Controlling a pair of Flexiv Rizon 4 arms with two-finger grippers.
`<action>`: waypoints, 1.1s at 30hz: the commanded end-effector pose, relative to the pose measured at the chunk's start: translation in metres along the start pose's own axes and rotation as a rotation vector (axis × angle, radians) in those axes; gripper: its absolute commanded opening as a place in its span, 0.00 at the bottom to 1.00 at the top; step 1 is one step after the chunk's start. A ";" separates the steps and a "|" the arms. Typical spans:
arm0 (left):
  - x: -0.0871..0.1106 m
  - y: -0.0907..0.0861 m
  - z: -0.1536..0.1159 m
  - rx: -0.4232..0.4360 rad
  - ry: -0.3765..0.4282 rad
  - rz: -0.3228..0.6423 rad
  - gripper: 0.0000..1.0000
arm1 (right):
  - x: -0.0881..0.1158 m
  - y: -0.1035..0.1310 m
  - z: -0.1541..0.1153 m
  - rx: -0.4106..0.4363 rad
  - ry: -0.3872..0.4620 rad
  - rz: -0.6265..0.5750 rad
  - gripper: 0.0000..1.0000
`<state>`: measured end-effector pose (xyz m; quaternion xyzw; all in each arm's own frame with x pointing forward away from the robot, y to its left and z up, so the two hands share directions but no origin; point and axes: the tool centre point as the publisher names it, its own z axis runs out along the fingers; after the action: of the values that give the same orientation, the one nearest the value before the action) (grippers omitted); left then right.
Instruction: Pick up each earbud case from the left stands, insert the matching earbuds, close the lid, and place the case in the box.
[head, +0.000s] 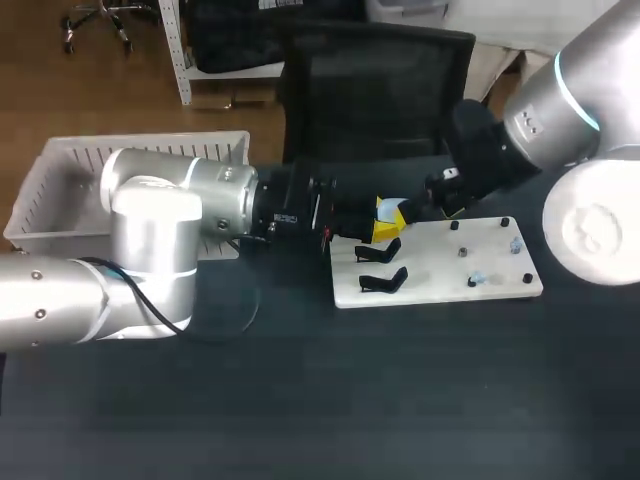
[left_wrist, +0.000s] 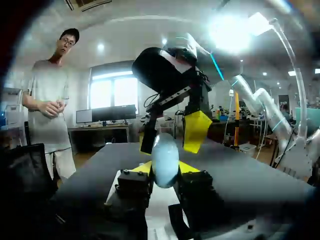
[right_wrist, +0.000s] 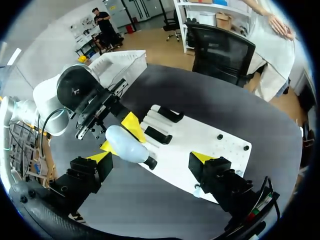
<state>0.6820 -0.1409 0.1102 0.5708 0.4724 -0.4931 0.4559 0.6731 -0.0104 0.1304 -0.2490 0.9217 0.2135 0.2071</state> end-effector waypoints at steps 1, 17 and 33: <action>0.001 0.000 0.000 -0.002 -0.003 0.003 0.00 | -0.004 -0.004 0.000 -0.007 0.002 0.005 1.00; 0.001 0.000 0.000 -0.002 -0.003 0.003 0.00 | -0.019 -0.011 -0.014 0.022 -0.061 0.015 1.00; 0.001 0.000 0.000 -0.002 -0.003 0.003 0.00 | -0.002 -0.085 -0.061 0.415 0.142 -0.074 1.00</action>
<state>0.6820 -0.1409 0.1102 0.5708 0.4722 -0.4933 0.4559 0.7077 -0.0976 0.1501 -0.2641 0.9388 0.0715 0.2091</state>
